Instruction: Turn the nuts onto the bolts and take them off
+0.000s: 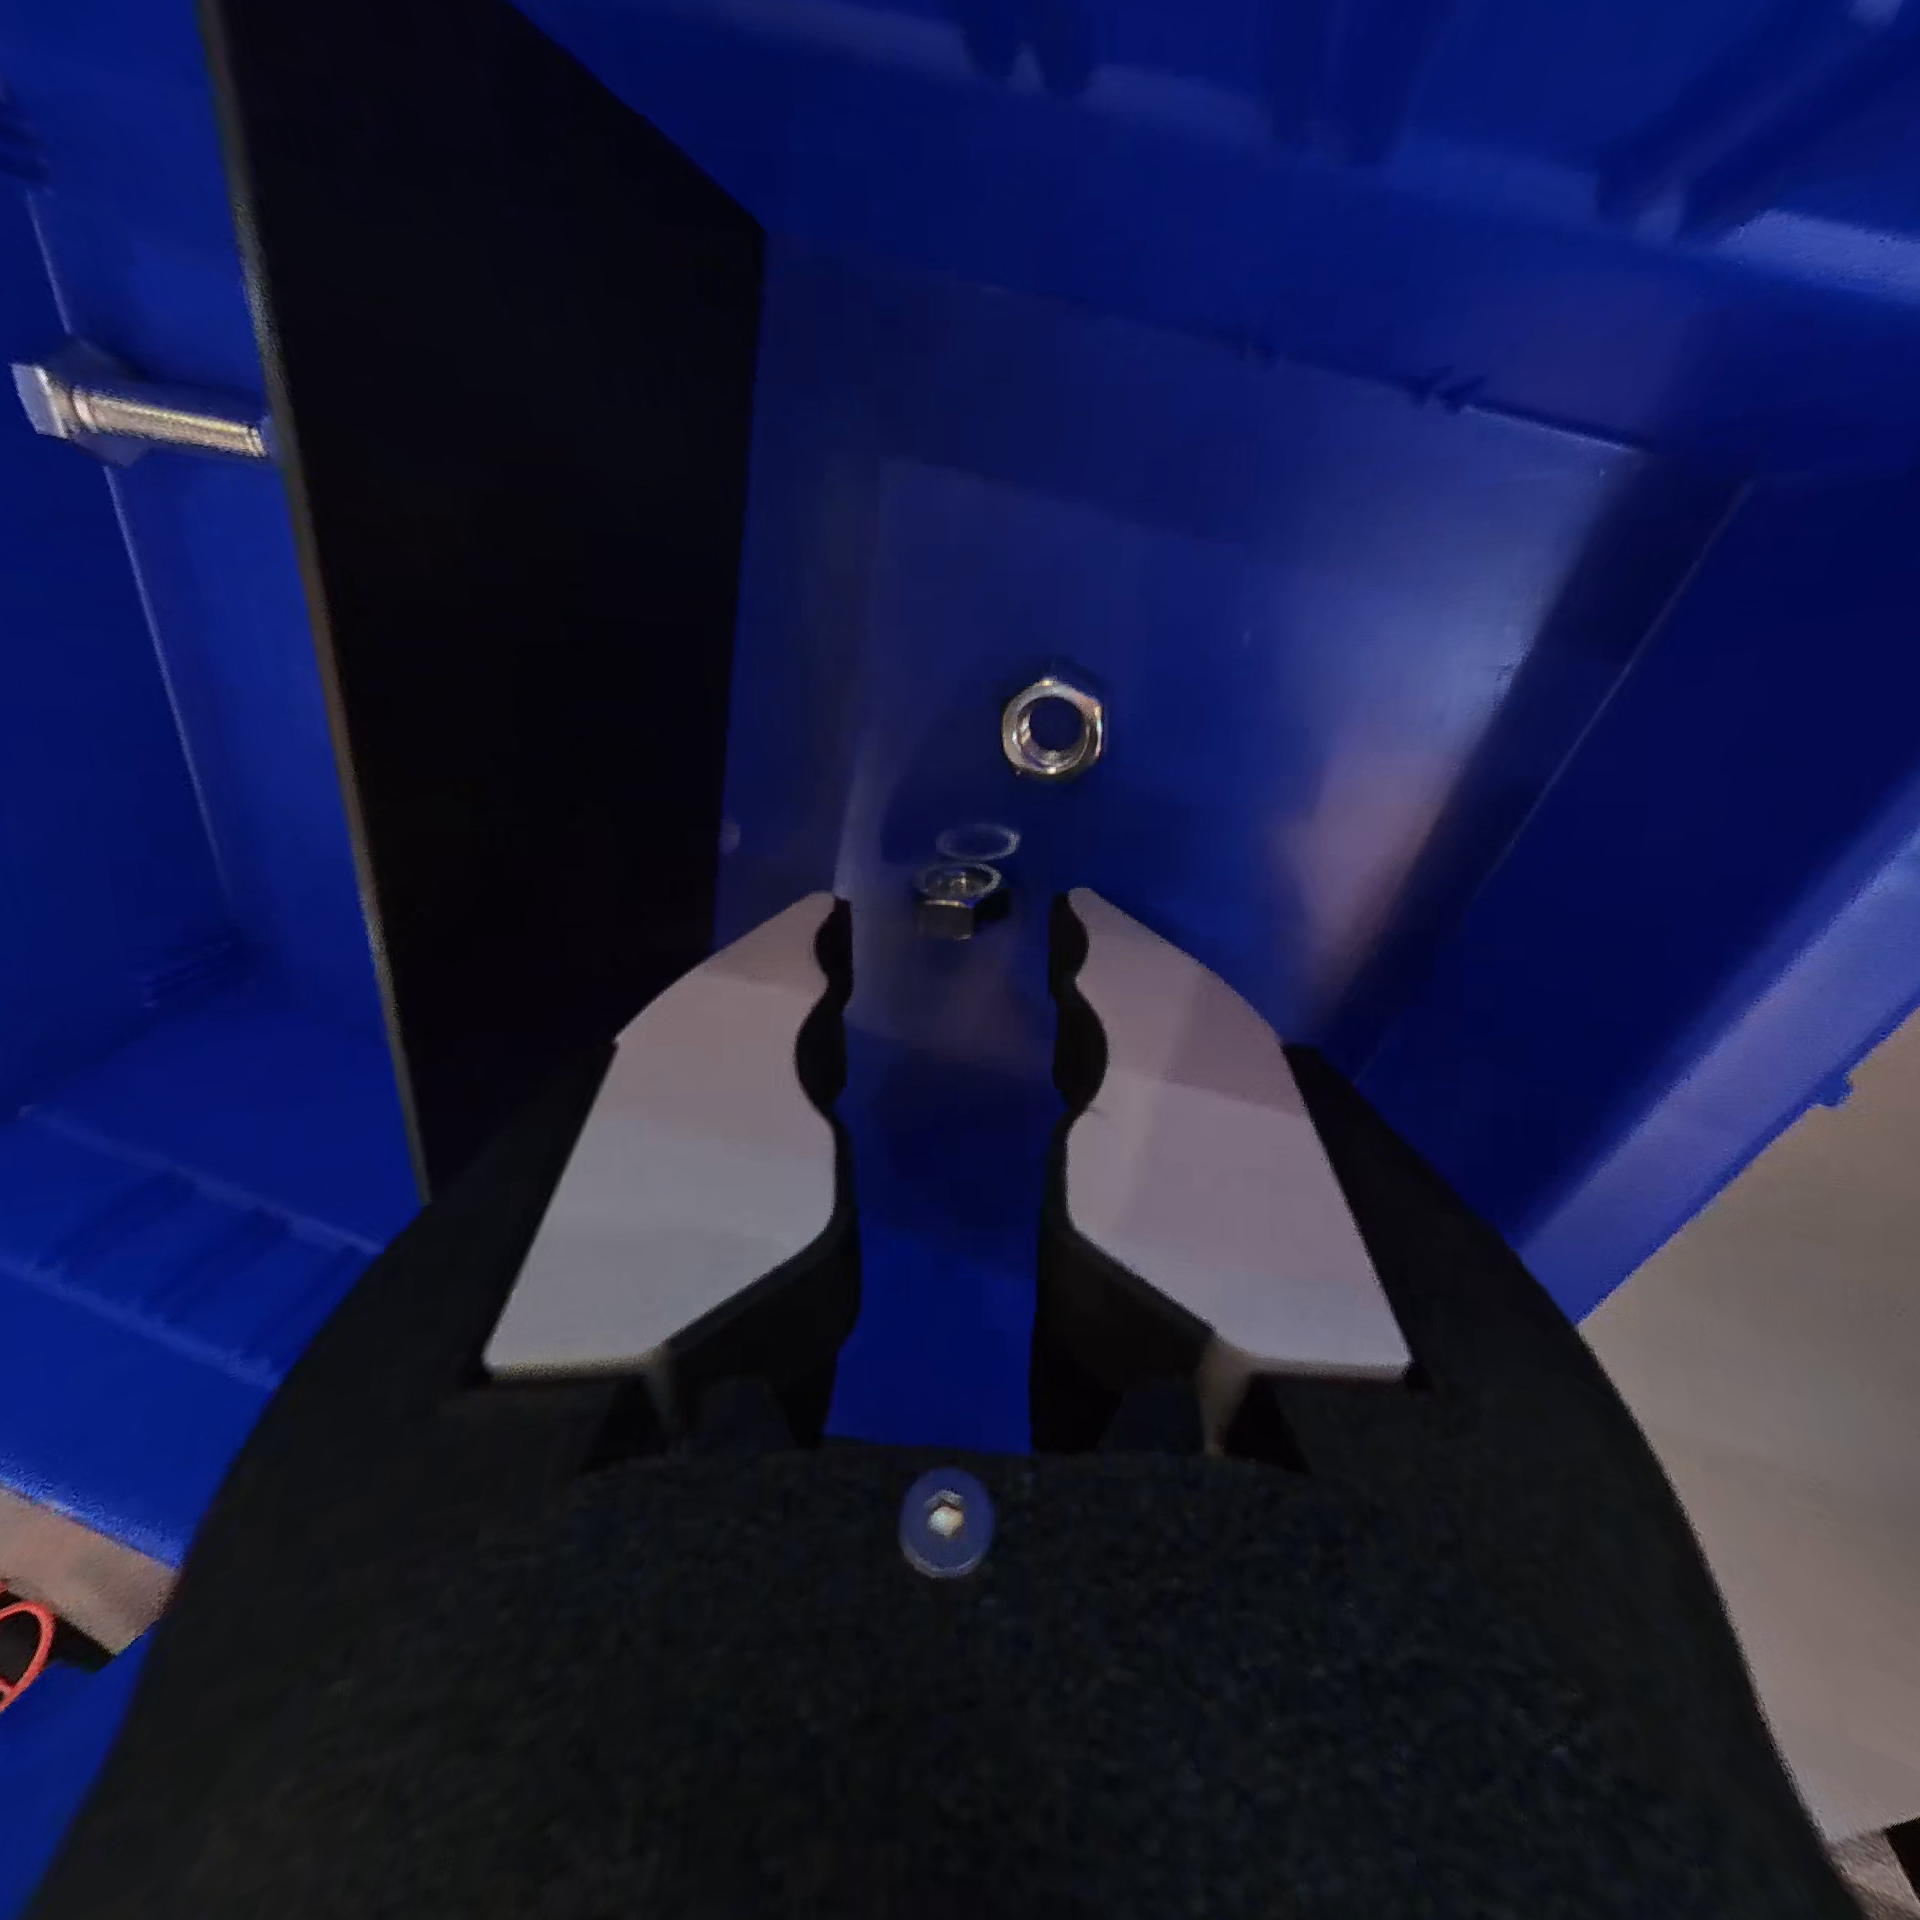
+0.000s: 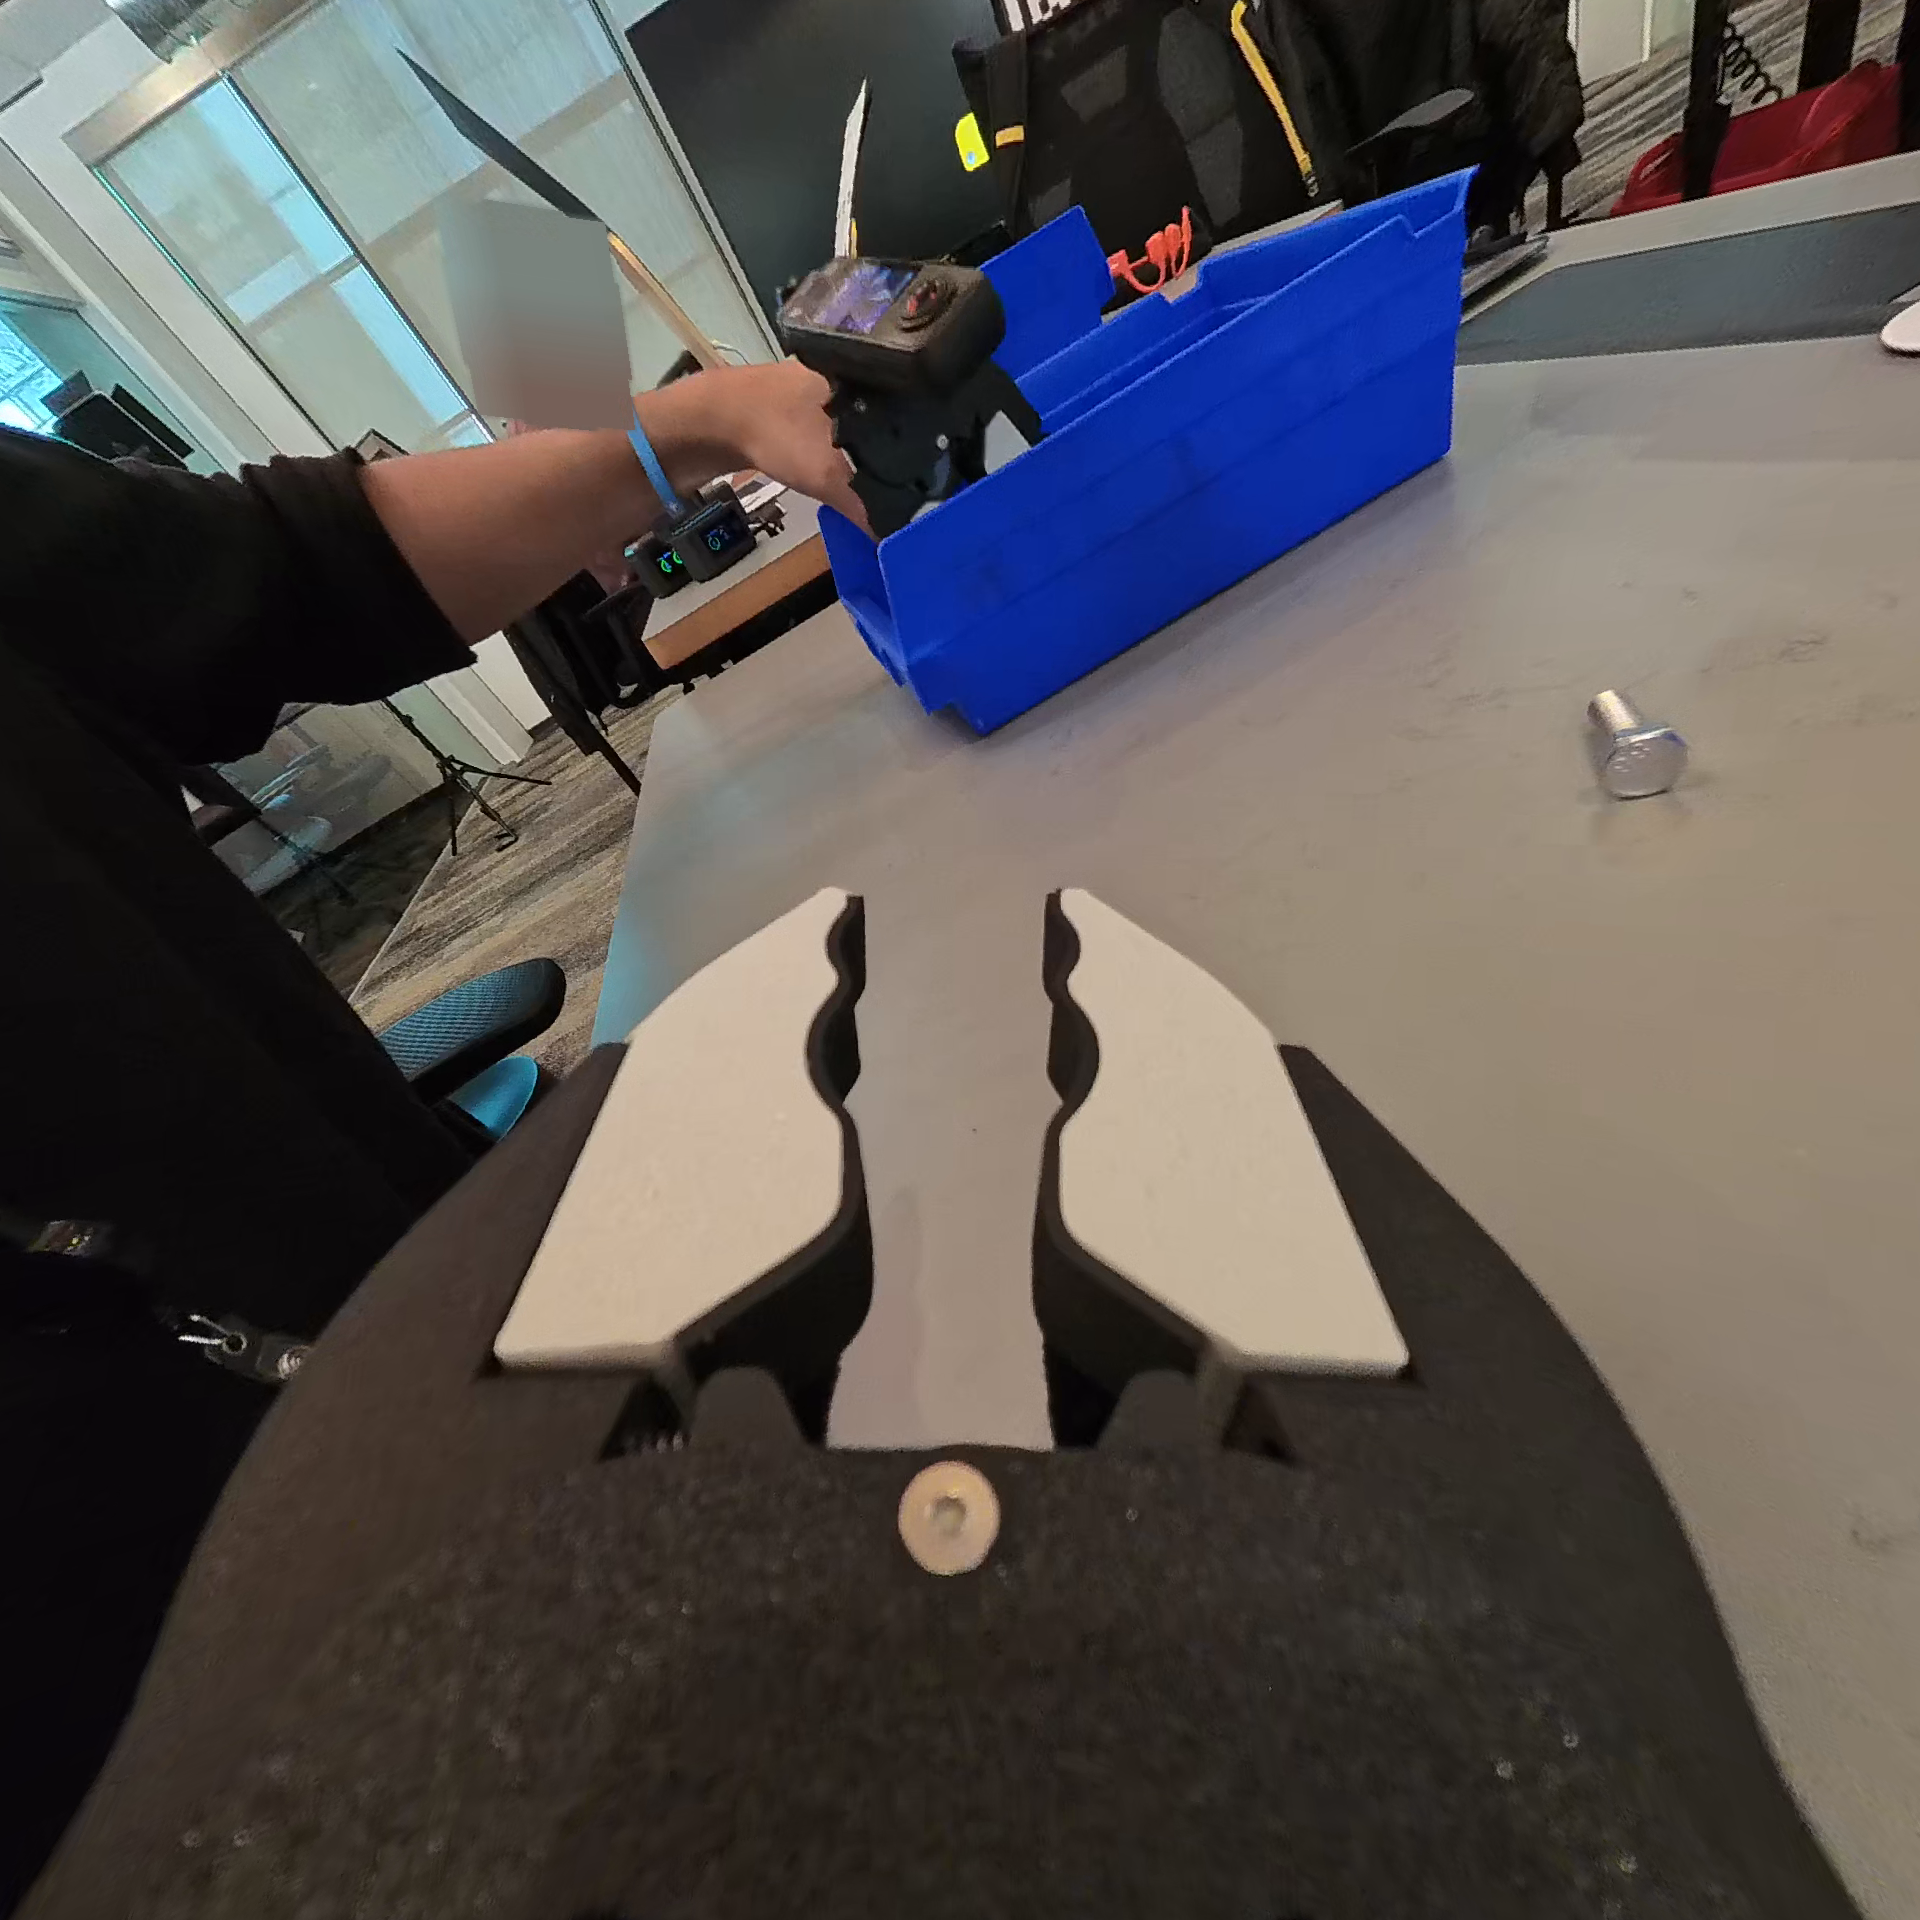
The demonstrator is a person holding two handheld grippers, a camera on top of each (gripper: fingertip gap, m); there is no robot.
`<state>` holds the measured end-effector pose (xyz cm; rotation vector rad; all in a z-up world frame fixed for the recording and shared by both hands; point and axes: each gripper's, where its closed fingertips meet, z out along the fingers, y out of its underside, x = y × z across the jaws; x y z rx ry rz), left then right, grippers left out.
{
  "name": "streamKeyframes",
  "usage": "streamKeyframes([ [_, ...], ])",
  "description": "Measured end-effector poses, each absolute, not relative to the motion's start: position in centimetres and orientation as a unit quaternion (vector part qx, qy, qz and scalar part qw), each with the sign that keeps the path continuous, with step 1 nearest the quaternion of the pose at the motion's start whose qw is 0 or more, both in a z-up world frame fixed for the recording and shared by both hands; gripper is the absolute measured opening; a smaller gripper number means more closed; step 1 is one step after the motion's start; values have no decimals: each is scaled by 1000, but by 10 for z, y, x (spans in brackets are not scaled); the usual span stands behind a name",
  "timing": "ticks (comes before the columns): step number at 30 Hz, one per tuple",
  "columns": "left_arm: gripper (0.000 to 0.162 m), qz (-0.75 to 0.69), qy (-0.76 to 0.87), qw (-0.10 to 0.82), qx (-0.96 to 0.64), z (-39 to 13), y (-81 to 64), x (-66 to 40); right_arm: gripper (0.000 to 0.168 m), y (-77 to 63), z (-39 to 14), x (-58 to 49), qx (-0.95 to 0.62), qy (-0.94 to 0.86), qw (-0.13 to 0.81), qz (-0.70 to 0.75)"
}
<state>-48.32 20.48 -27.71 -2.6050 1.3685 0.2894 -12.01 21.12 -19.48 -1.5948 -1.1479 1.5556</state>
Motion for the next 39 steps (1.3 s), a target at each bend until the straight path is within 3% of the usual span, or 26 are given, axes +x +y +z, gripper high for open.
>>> streamKeyframes([
  [4,18,85,458,83,-881,-281,203,-479,32,213,-193,-118,-604,-433,315,590],
  [14,18,116,422,105,-893,-270,204,-485,33,212,-191,-115,-603,-432,317,591],
  [20,18,-22,251,372,-893,-178,215,-442,32,217,-196,-121,-594,-469,357,548],
  [24,18,-246,151,530,-797,-106,202,-374,38,224,-178,-145,-564,-495,427,505],
  [26,17,-342,119,562,-744,-85,198,-344,39,220,-166,-162,-545,-510,443,497],
  [31,17,-503,116,550,-656,-71,194,-270,39,206,-135,-200,-483,-564,482,465],
  [39,17,-610,161,453,-630,-87,188,-193,29,192,-94,-196,-356,-644,505,451],
])
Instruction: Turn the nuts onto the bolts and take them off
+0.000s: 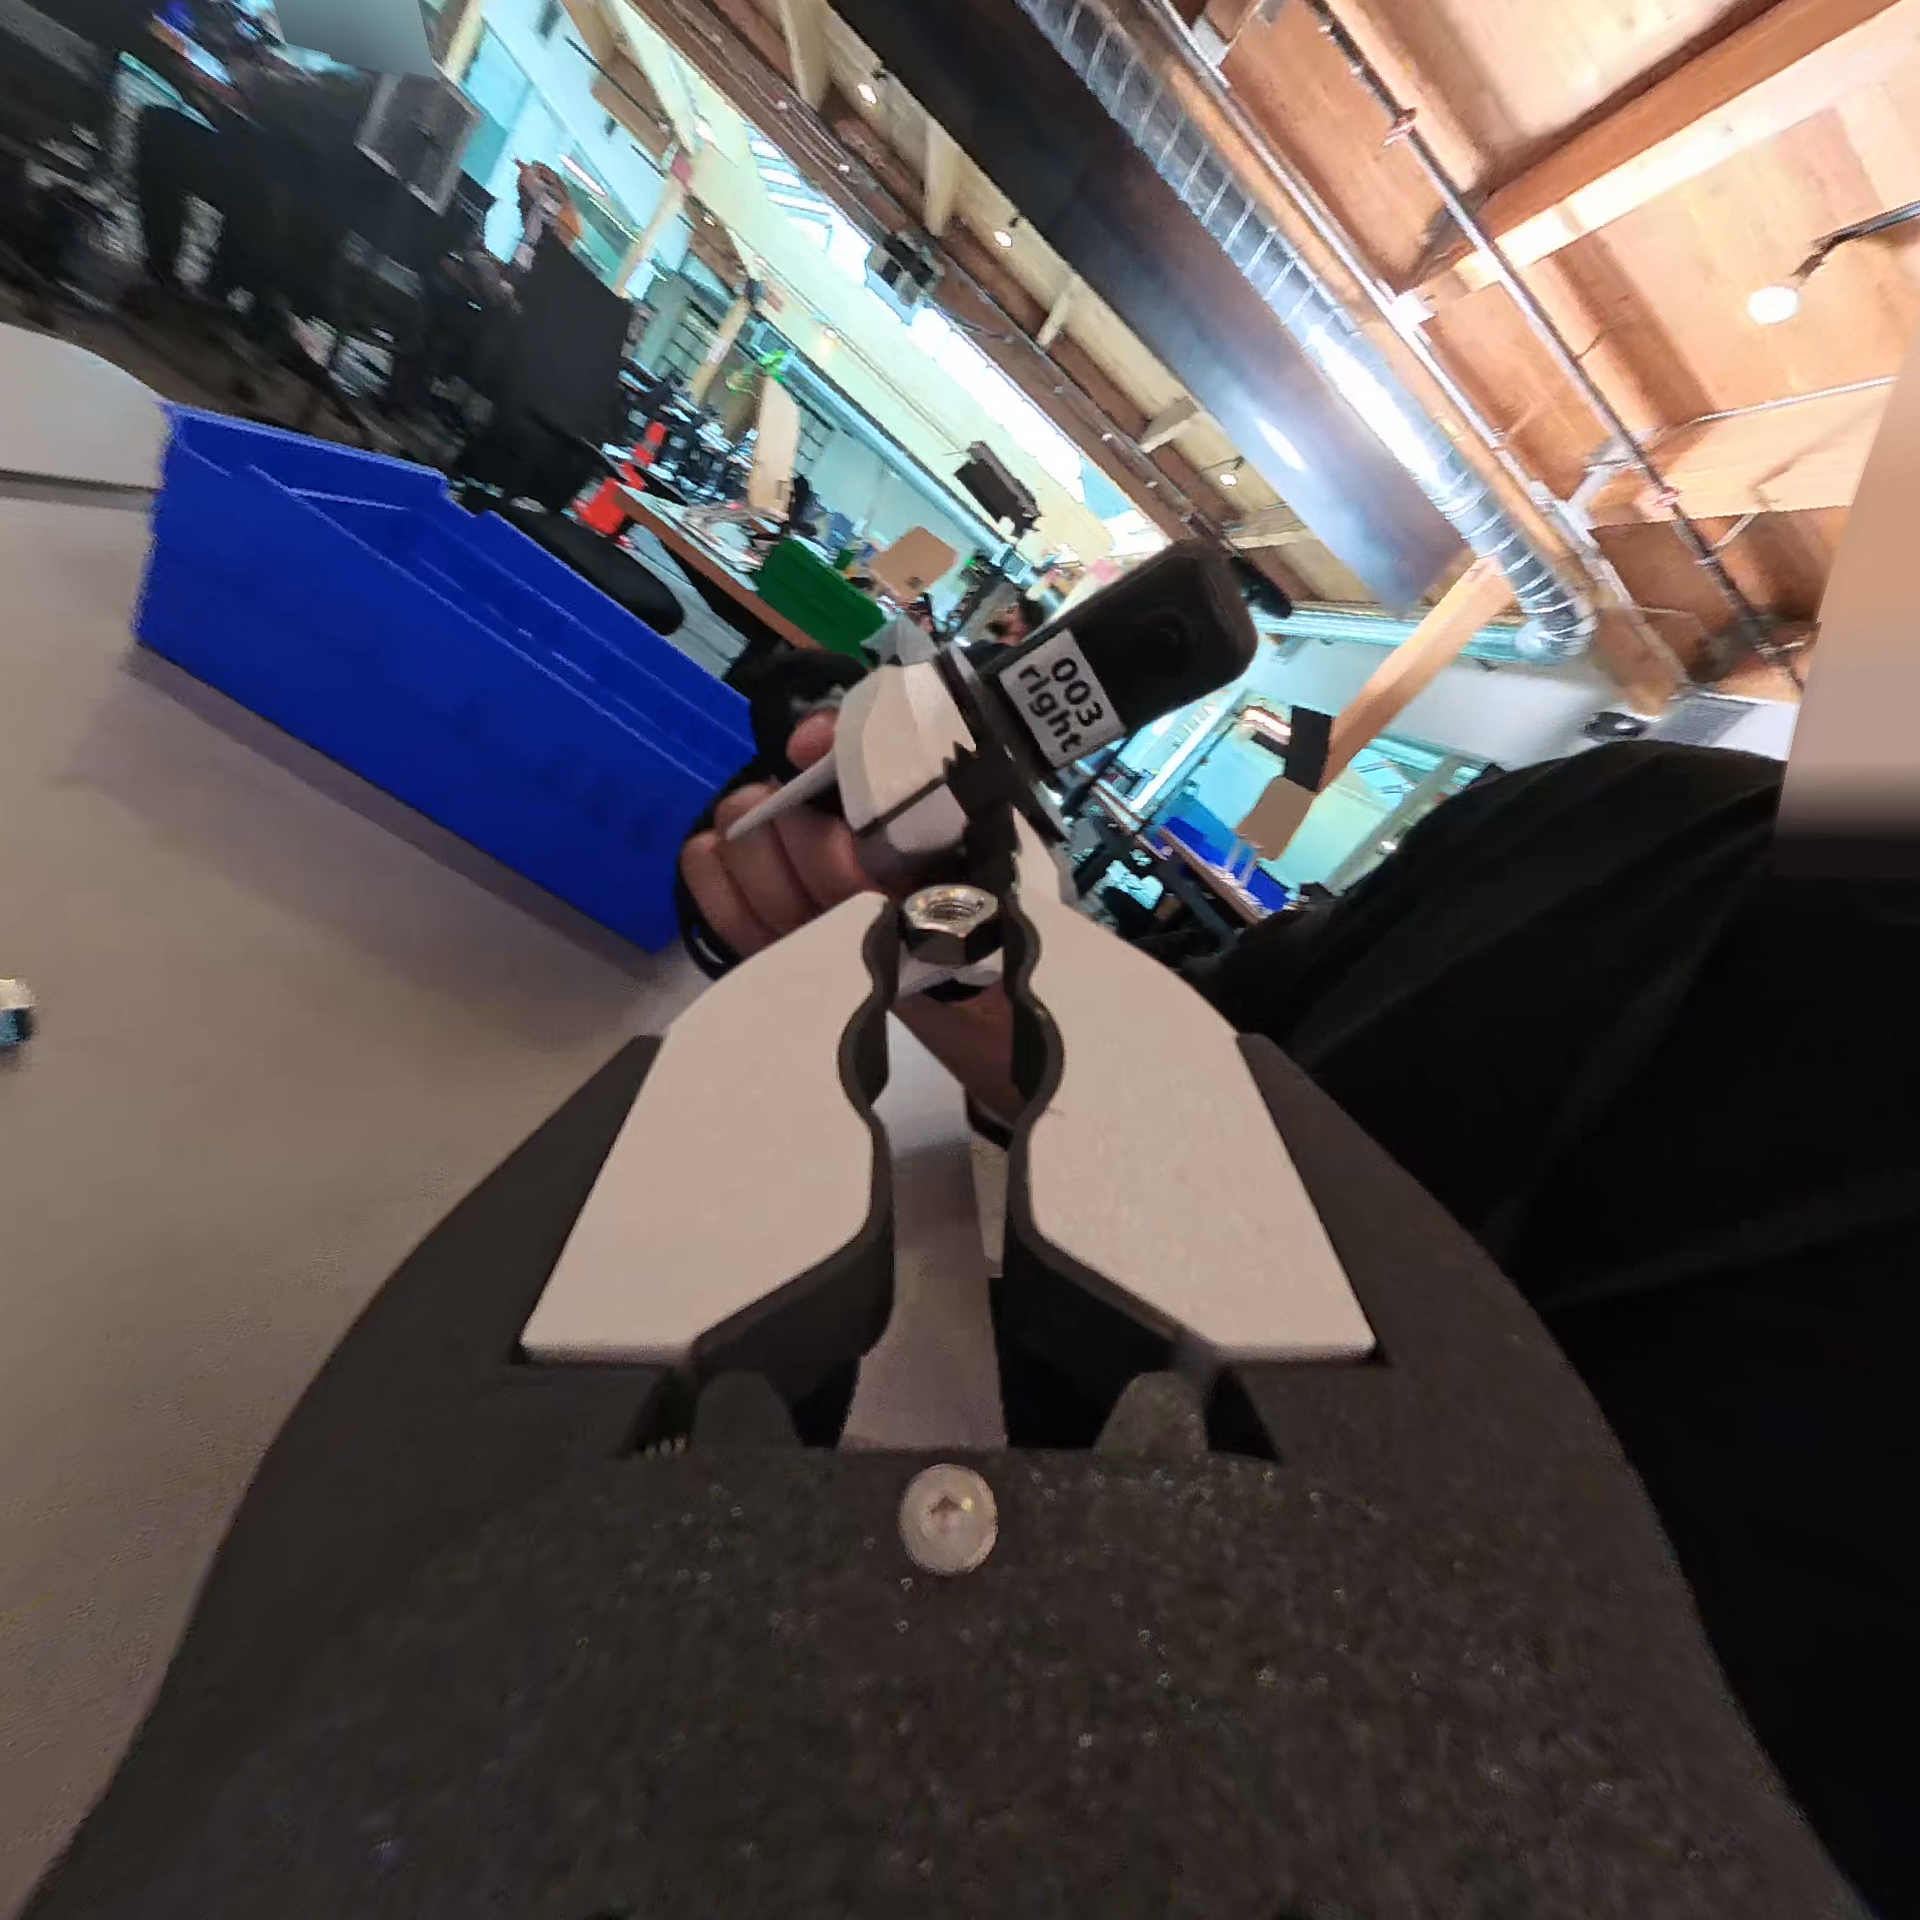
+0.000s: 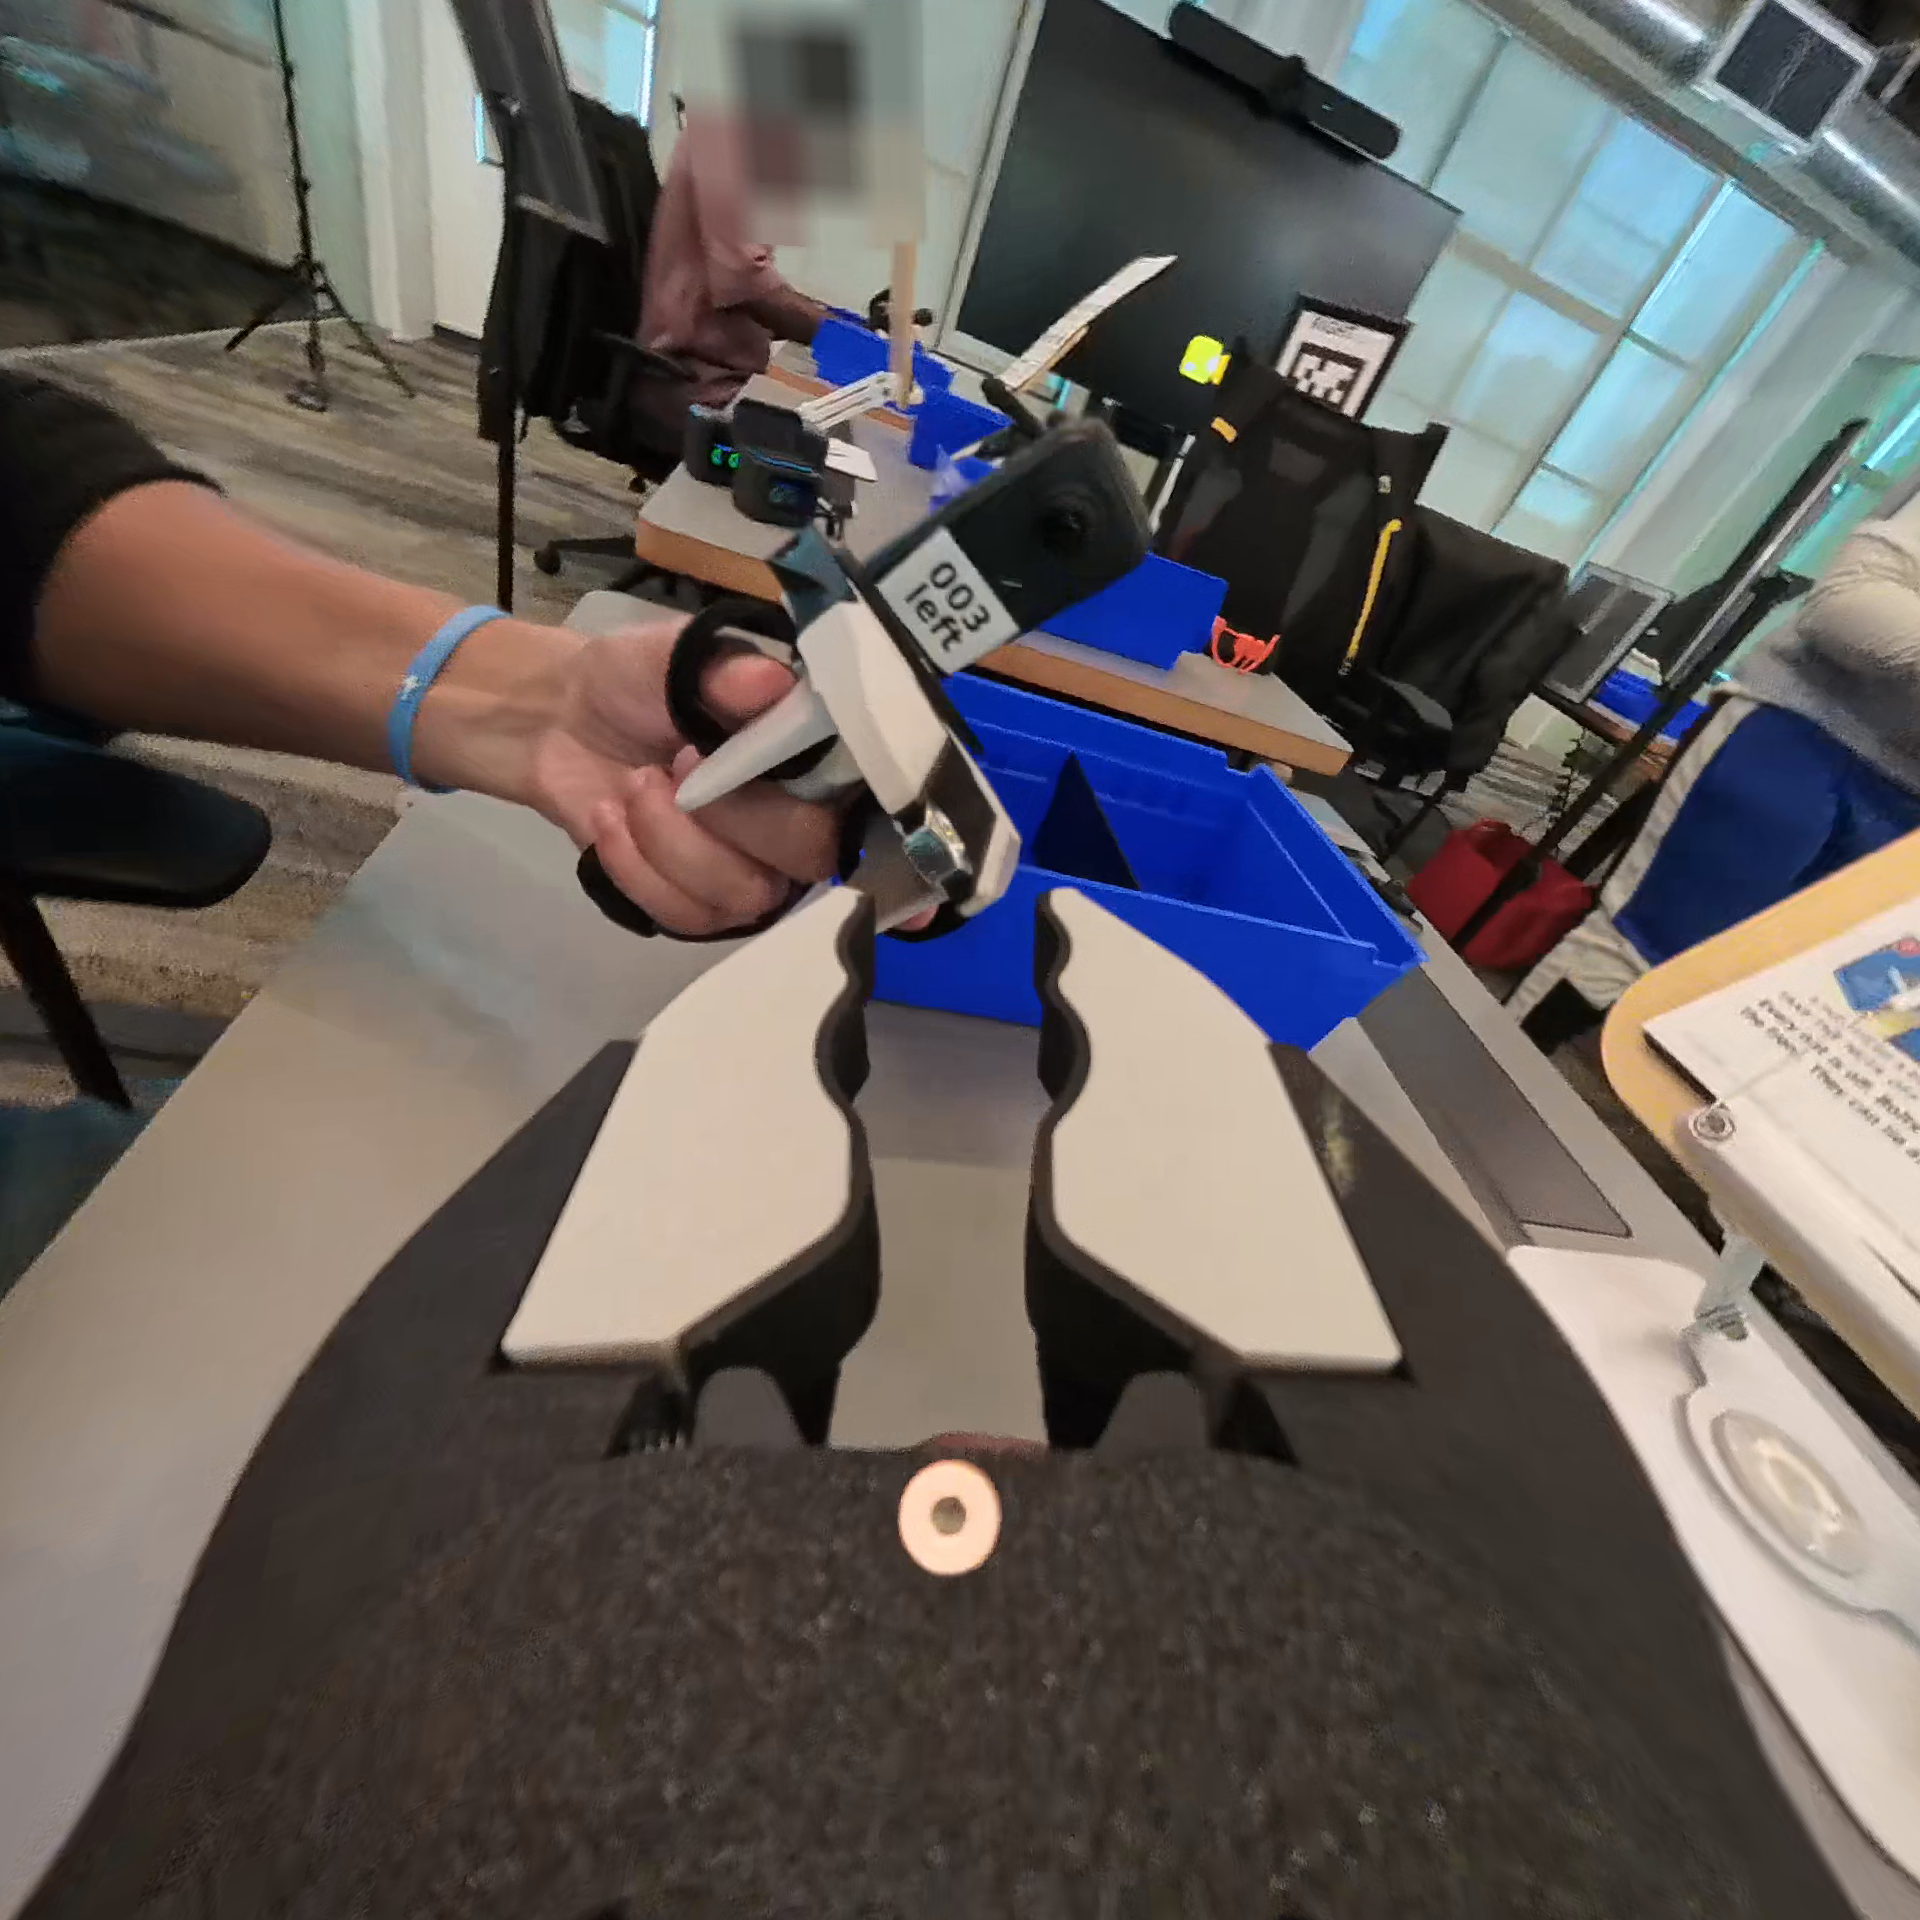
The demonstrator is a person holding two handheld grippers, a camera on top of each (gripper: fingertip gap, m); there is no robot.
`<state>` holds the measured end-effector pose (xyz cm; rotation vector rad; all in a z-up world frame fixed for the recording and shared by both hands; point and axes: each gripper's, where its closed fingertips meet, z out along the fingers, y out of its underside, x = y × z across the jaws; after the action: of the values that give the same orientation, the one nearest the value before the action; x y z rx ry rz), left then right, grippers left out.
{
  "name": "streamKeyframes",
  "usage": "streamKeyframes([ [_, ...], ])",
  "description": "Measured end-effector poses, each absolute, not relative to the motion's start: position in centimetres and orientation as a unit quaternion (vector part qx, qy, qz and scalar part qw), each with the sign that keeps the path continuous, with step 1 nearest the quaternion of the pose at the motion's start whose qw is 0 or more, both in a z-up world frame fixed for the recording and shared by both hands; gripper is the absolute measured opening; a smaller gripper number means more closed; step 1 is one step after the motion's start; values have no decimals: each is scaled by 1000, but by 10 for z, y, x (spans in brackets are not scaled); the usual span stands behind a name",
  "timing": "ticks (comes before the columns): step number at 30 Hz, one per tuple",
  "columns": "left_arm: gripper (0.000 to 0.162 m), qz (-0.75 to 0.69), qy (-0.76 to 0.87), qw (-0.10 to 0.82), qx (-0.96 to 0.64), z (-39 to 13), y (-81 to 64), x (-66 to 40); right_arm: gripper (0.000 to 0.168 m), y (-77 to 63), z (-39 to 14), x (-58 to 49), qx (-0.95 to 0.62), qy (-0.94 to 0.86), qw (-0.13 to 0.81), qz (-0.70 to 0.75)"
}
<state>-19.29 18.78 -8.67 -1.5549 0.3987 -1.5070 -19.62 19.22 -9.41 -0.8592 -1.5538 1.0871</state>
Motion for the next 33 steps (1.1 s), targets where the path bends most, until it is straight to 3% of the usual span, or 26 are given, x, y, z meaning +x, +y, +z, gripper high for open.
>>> streamKeyframes([
  [10,17,-647,161,411,-622,-99,187,-176,10,182,-102,-187,-307,-688,513,410],
  [18,26,-632,167,417,-632,-99,190,-177,8,188,-101,-185,-297,-677,545,395],
  [33,22,-602,188,406,-662,-110,189,-172,8,186,-109,-190,-266,-695,566,355],
])
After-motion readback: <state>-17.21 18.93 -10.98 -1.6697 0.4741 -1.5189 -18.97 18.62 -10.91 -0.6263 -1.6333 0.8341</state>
